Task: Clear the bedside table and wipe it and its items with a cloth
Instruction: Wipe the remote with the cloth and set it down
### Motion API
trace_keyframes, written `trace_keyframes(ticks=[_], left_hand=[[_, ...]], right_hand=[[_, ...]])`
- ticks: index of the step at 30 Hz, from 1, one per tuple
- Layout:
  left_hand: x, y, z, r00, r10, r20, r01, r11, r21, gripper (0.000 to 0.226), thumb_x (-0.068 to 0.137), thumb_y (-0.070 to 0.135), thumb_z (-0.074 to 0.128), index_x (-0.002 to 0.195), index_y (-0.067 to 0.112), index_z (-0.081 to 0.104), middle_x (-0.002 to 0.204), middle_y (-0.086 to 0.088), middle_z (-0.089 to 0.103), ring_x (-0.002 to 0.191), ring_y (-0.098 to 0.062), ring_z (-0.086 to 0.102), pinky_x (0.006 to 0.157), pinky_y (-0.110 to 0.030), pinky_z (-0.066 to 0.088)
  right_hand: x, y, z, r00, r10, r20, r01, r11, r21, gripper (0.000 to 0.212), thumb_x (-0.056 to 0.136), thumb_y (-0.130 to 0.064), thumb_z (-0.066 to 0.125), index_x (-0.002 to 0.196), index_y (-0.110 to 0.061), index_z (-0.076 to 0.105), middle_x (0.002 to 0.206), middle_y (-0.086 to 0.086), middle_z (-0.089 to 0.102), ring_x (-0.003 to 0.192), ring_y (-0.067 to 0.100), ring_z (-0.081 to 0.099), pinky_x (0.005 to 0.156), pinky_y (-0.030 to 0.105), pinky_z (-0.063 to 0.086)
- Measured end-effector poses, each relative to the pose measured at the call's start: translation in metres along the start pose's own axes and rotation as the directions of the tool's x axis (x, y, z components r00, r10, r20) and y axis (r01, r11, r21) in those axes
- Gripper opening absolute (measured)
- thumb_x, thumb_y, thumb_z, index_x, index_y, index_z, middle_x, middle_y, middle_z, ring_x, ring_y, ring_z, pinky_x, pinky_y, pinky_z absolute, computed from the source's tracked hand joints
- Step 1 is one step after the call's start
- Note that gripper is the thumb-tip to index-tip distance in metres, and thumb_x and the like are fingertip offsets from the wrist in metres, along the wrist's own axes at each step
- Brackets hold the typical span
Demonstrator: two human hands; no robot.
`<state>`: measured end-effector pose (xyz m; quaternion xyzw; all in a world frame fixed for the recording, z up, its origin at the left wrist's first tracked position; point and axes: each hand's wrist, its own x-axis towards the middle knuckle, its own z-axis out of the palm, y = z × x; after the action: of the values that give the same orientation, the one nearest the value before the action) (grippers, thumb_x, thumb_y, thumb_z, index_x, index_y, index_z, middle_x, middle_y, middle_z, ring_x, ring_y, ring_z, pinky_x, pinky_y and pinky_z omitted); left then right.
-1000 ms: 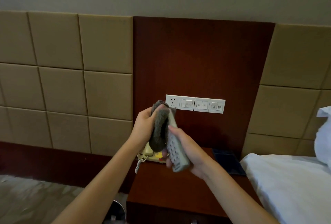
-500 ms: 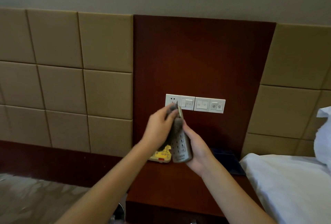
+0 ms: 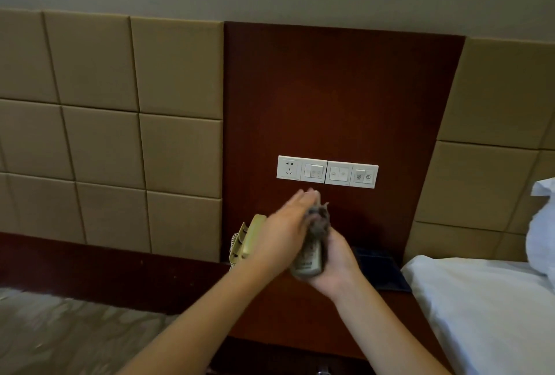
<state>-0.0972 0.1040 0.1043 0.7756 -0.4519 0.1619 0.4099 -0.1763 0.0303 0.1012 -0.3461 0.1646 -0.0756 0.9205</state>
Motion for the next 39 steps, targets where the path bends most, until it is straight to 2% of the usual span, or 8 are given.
trace_keyframes(ticks=[10, 13, 16, 20, 28, 32, 35, 39], left_hand=[[0.049, -0.026, -0.055, 0.876, -0.19, -0.443, 0.136, 0.979, -0.151, 0.034, 0.099, 0.025, 0.043, 0.128, 0.015, 0.057, 0.128, -0.001, 0.058, 0.12, -0.016, 0.052, 0.102, -0.032, 0.041], [0.038, -0.011, -0.038, 0.953, -0.115, -0.28, 0.117, 0.993, -0.01, 0.035, 0.099, 0.026, 0.045, 0.131, 0.017, 0.056, 0.136, -0.004, 0.054, 0.126, -0.021, 0.047, 0.106, -0.034, 0.036], [0.019, 0.005, -0.005, 0.985, -0.17, -0.023, 0.159, 0.955, -0.251, 0.038, 0.098, 0.029, 0.047, 0.134, 0.021, 0.053, 0.133, -0.005, 0.057, 0.124, -0.021, 0.052, 0.104, -0.041, 0.042], [-0.008, 0.007, 0.021, 0.986, -0.122, 0.111, 0.143, 0.968, -0.206, 0.041, 0.098, 0.028, 0.046, 0.139, 0.025, 0.045, 0.15, -0.005, 0.036, 0.141, -0.019, 0.029, 0.114, -0.042, 0.029], [-0.07, -0.015, 0.01, 0.933, 0.235, 0.273, -0.199, 0.968, -0.154, 0.041, 0.099, 0.028, 0.044, 0.139, 0.025, 0.044, 0.138, 0.016, 0.044, 0.129, 0.01, 0.033, 0.105, -0.004, 0.026], [-0.059, -0.035, -0.009, 0.951, -0.279, 0.136, 0.31, 0.877, -0.367, 0.025, 0.099, 0.019, 0.042, 0.117, 0.031, 0.054, 0.101, 0.014, 0.064, 0.093, 0.008, 0.061, 0.082, -0.011, 0.05], [-0.017, -0.038, -0.018, 0.88, -0.465, -0.101, 0.353, 0.781, -0.516, 0.023, 0.099, 0.028, 0.044, 0.09, 0.022, 0.064, 0.084, -0.003, 0.066, 0.08, -0.015, 0.064, 0.076, -0.034, 0.052], [0.024, -0.012, -0.012, 0.787, -0.613, -0.069, 0.392, 0.583, -0.712, 0.03, 0.1, 0.033, 0.042, 0.086, 0.015, 0.062, 0.087, -0.009, 0.065, 0.084, -0.024, 0.063, 0.079, -0.037, 0.05]], right_hand=[[-0.013, 0.005, -0.011, 0.993, -0.042, 0.107, 0.053, 0.994, -0.098, 0.045, 0.082, -0.043, 0.054, 0.119, -0.021, 0.064, 0.109, 0.015, 0.07, 0.106, 0.03, 0.061, 0.087, 0.044, 0.044], [-0.01, 0.006, -0.005, 0.997, -0.035, 0.072, 0.042, 0.994, -0.103, 0.04, 0.087, -0.043, 0.052, 0.116, -0.019, 0.065, 0.107, 0.014, 0.07, 0.102, 0.029, 0.061, 0.081, 0.042, 0.046], [-0.003, -0.001, 0.002, 0.999, -0.049, -0.001, 0.049, 0.998, -0.032, 0.037, 0.091, -0.046, 0.049, 0.11, -0.02, 0.067, 0.105, 0.015, 0.068, 0.099, 0.031, 0.06, 0.079, 0.042, 0.046], [0.005, -0.019, -0.008, 0.989, -0.077, -0.122, 0.083, 0.995, 0.048, 0.039, 0.092, -0.047, 0.046, 0.112, -0.019, 0.066, 0.108, 0.015, 0.067, 0.101, 0.032, 0.06, 0.09, 0.043, 0.044], [0.009, -0.041, -0.03, 0.955, -0.199, -0.218, 0.217, 0.975, 0.058, 0.049, 0.093, -0.049, 0.045, 0.128, -0.016, 0.055, 0.108, 0.011, 0.063, 0.095, 0.026, 0.057, 0.074, 0.042, 0.042], [0.001, -0.05, -0.035, 0.96, -0.216, -0.177, 0.214, 0.976, -0.032, 0.038, 0.093, -0.048, 0.044, 0.117, -0.024, 0.061, 0.109, 0.008, 0.066, 0.093, 0.021, 0.057, 0.072, 0.039, 0.04], [0.0, -0.034, -0.033, 0.968, -0.222, -0.118, 0.195, 0.959, -0.205, 0.034, 0.096, -0.044, 0.042, 0.118, -0.025, 0.061, 0.103, 0.01, 0.069, 0.082, 0.02, 0.062, 0.065, 0.037, 0.043], [0.002, -0.013, -0.019, 0.967, -0.238, -0.094, 0.188, 0.911, -0.366, 0.03, 0.097, -0.039, 0.045, 0.112, -0.019, 0.062, 0.1, 0.012, 0.07, 0.074, 0.023, 0.069, 0.059, 0.033, 0.052]])
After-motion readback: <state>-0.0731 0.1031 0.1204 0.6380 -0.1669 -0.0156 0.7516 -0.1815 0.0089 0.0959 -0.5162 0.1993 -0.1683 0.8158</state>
